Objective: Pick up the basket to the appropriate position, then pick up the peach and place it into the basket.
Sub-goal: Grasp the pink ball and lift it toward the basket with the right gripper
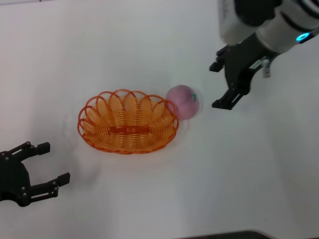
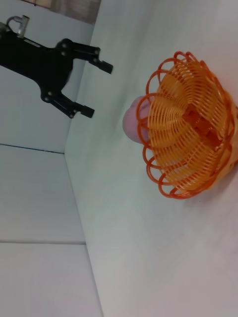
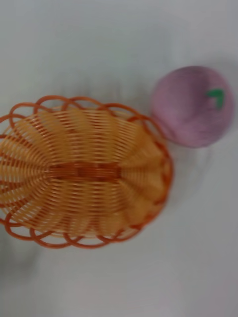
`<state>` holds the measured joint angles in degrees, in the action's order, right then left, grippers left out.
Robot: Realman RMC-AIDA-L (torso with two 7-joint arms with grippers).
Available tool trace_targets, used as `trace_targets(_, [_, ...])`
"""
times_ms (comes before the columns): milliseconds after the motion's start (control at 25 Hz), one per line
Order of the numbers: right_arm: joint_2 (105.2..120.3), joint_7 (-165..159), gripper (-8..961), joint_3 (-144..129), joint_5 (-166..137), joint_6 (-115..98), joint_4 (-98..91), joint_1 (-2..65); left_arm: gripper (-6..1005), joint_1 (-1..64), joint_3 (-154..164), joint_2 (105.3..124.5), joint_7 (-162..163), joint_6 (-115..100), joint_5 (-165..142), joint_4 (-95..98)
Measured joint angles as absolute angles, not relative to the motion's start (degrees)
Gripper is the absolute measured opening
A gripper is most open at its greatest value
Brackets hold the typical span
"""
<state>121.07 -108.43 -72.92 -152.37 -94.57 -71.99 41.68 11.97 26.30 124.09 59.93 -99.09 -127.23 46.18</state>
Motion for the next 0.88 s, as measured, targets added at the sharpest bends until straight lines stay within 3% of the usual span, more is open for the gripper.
trace_targets(880, [120.61,-109.75,792,-83.36,-145.78,-80.12,-61.76,42.92,887,12.13,26.28,124.1,59.94,-99.44,-127.24,46.19])
